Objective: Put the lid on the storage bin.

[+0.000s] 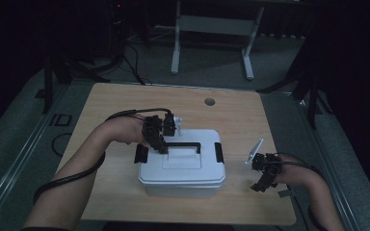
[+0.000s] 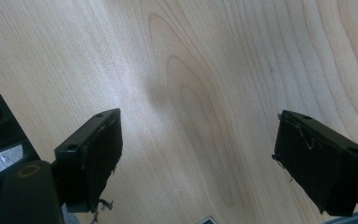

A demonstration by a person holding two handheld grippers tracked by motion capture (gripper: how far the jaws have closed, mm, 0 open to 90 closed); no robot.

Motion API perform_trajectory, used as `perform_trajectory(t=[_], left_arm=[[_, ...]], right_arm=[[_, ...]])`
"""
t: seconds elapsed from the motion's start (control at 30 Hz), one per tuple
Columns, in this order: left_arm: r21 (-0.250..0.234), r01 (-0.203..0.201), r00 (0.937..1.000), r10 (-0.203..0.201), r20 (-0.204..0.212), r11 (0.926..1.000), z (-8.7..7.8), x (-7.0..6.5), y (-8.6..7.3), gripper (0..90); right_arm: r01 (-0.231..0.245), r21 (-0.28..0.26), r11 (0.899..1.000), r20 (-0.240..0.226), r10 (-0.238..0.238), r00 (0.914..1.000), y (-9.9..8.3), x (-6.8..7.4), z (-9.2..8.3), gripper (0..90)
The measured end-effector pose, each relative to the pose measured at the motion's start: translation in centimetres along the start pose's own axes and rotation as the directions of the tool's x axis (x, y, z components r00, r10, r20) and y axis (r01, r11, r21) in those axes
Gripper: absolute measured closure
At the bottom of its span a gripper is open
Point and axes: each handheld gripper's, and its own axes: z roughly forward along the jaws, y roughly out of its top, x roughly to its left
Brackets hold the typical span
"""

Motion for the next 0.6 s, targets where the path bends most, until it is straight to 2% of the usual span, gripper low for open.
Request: perform_trajectory(t=[0.2, 0.3, 0.6], left_arm=[[0.011, -0.021, 0.9998, 0.021, 0.003, 0.9997, 0.31, -0.29, 0.28, 83.5], [0.028, -0.016, 0.9999, 0.016, -0.001, 0.9995, 0.58, -0.30, 0.55, 83.5], [0.035, -0.017, 0.9999, 0.017, -0.001, 0.9992, 0.64, -0.23, 0.71, 83.4]], right_arm=[[0.001, 0.006, 1.000, 0.002, -0.001, 1.0000, -0.02, 0.00, 0.11, 14.8], [-0.002, 0.006, 1.000, 0.003, 0.002, 1.0000, 0.05, 0.03, 0.10, 14.8], [0.000, 0.007, 1.000, 0.000, 0.000, 1.0000, 0.02, 0.08, 0.34, 14.8]])
